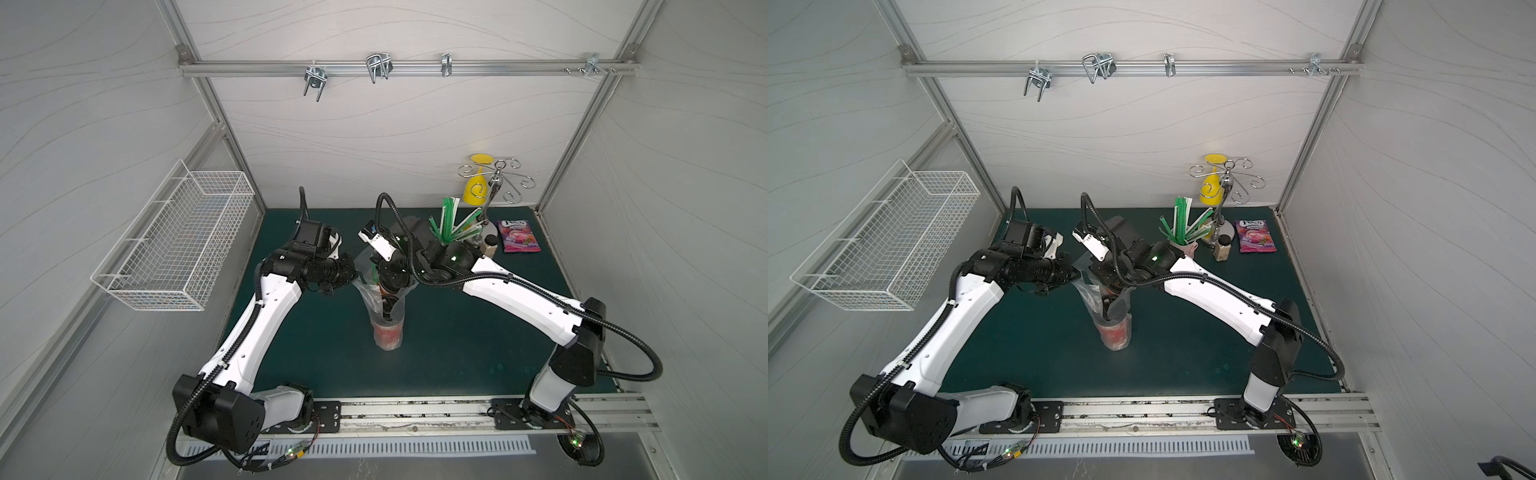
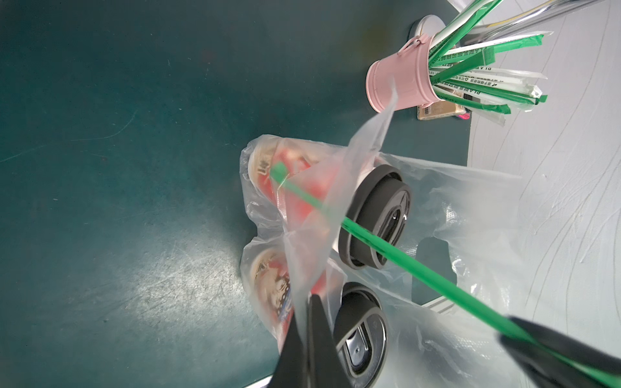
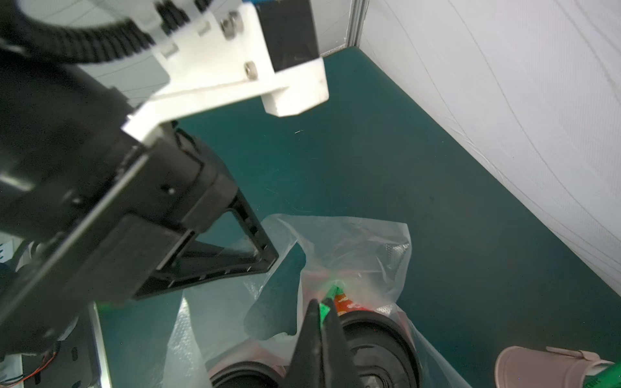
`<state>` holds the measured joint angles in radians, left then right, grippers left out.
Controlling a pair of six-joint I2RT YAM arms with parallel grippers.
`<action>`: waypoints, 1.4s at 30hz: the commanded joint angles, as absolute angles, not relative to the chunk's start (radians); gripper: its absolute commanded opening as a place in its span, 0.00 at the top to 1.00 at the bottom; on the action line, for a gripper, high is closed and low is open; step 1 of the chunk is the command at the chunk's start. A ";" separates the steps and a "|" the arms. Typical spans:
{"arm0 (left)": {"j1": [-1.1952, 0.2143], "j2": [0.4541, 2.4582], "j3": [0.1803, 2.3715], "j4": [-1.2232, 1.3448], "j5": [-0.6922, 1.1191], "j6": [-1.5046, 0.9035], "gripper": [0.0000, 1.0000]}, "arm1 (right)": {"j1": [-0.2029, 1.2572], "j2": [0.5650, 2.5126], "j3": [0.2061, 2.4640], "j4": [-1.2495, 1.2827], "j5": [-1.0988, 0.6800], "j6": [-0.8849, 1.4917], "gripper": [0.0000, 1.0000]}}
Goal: Pack milk tea into plastic carrier bags
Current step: Place the straw in the plastic carrier bag.
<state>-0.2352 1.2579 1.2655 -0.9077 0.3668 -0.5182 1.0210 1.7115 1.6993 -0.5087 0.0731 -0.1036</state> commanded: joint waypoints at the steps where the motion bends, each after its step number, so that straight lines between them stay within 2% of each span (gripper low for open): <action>1: -0.227 1.246 1.290 -0.887 0.347 -0.528 1.00 | 1.022 1.748 1.722 -0.512 0.061 -0.113 1.00; 19: -0.219 1.239 1.284 -0.885 0.359 -0.529 1.00 | 0.982 1.846 1.725 -0.514 0.007 -0.091 1.00; 21: -0.219 1.241 1.280 -0.884 0.360 -0.529 1.00 | 0.982 1.829 1.732 -0.518 0.011 -0.094 0.96; 23: -0.219 1.240 1.275 -0.882 0.361 -0.529 1.00 | 0.982 1.802 1.745 -0.525 0.014 -0.100 0.82; 25: -0.219 1.240 1.275 -0.882 0.362 -0.529 1.00 | 0.982 1.770 1.755 -0.531 0.014 -0.107 0.74; 27: -0.219 1.238 1.275 -0.882 0.362 -0.529 1.00 | 0.982 1.736 1.765 -0.542 0.015 -0.114 0.58; 31: -0.218 1.240 1.275 -0.882 0.363 -0.529 1.00 | 0.972 1.633 1.735 -0.569 0.007 -0.157 0.44; 38: -0.217 1.244 1.281 -0.886 0.367 -0.527 1.00 | 0.782 1.376 1.523 -0.568 -0.034 -0.117 0.45; 40: -0.216 1.244 1.285 -0.886 0.373 -0.527 0.95 | 0.711 1.321 1.447 -0.565 -0.049 -0.122 0.46; 42: -0.216 1.241 1.286 -0.887 0.374 -0.528 0.86 | 0.651 1.304 1.408 -0.581 -0.062 -0.139 0.47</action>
<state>-0.2226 1.2575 1.2655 -0.9077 0.3611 -0.5282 0.6895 1.3033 1.4685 -0.5411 -0.0181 -0.1226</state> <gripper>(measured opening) 0.111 0.531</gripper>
